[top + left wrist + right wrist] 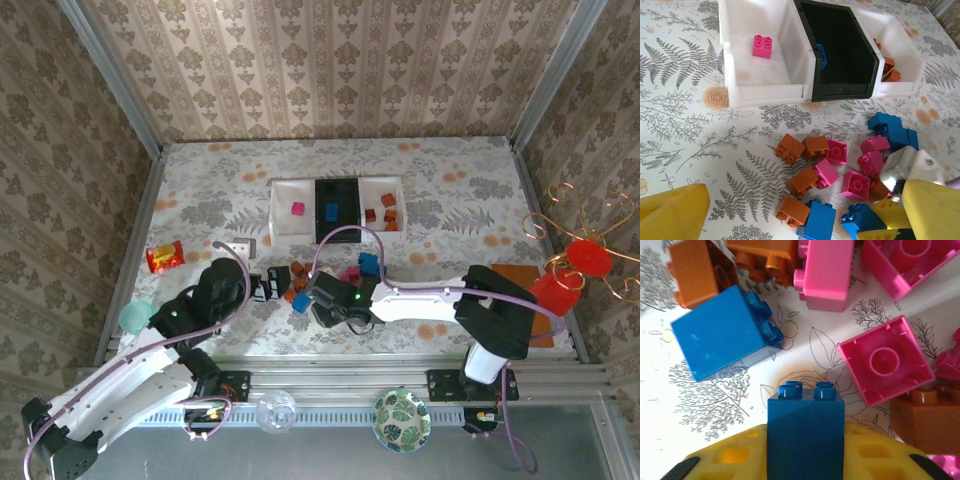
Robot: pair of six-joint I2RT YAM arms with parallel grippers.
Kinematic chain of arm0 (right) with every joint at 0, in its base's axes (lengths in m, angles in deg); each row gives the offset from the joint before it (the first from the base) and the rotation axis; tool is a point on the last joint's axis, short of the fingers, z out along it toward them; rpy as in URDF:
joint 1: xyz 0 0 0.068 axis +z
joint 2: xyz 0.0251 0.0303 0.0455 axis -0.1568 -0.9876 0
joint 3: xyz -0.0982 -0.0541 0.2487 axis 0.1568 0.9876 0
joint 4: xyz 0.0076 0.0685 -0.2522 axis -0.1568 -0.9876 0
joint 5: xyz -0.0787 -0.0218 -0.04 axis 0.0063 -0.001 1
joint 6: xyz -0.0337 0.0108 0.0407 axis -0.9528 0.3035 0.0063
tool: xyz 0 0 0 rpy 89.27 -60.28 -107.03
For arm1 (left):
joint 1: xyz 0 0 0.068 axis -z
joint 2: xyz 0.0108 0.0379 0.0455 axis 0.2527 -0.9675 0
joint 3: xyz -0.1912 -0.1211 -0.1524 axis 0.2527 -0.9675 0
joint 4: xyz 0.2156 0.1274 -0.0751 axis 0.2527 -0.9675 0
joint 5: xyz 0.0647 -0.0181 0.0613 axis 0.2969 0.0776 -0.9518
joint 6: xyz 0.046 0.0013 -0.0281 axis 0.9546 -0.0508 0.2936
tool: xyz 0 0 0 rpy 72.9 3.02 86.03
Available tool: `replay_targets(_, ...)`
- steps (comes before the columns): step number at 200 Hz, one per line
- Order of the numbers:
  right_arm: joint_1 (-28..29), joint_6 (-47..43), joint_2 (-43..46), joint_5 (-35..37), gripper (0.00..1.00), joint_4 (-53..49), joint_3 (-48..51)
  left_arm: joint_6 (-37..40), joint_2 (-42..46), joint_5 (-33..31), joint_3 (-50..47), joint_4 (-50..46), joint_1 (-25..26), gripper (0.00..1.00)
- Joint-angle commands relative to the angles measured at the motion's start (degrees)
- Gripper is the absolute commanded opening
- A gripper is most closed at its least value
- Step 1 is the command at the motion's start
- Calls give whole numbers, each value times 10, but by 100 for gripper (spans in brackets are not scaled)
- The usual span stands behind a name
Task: Sort the legos into containers by color
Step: Pick up the lego from the bottom-center of the table, then place the lego in the container.
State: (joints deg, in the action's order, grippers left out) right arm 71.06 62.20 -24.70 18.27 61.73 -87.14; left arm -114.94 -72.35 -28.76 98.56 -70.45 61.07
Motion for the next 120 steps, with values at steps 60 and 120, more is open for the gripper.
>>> replay_targets(60, -148, -65, 131, -32, 25, -16, -67, 0, -1, 0, -13, -3, -6, 100)
replay_targets(120, -250, -74, -82, 14, 25, -59, -268, -8, -20, 27, -24, -5, -7, 100)
